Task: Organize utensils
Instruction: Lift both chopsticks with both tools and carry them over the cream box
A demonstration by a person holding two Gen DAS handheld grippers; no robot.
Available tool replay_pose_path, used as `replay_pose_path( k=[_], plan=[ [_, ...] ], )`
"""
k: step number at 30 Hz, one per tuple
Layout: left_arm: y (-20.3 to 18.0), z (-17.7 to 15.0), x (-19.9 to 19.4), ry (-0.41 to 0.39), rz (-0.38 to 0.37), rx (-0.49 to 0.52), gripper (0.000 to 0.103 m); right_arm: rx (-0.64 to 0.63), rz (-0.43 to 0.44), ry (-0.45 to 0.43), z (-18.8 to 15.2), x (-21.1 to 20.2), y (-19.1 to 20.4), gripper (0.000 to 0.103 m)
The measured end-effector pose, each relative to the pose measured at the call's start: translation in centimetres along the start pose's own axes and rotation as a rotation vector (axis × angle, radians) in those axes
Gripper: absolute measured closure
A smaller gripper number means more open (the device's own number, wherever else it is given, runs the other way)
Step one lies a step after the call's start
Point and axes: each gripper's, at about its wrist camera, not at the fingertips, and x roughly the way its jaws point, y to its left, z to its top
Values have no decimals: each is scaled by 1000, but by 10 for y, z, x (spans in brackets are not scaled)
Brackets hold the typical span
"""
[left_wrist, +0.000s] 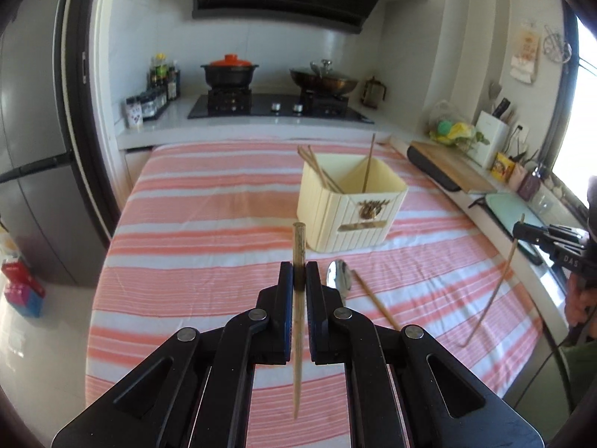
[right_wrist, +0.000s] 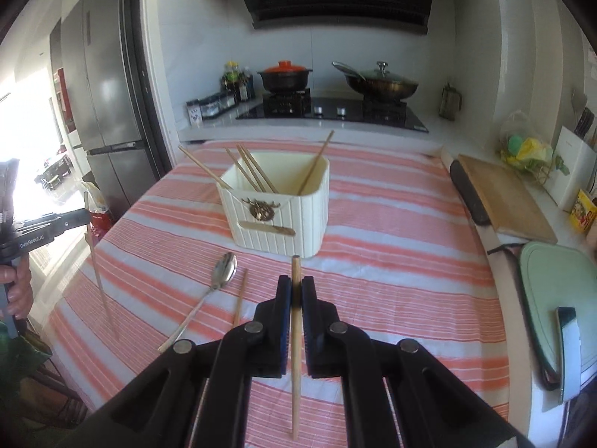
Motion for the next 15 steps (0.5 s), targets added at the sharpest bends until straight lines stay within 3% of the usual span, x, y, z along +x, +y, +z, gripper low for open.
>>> replay_pose_path(
  k=[7, 15],
  plan=[
    [-10, 4, -30, -76, -38, -8, 98, -54, -19, -131, 0, -34, 21, 97],
    [-11, -2, -25, -59, -58, -21, 98, -57, -12, -179, 5, -43, 23, 97]
  ],
)
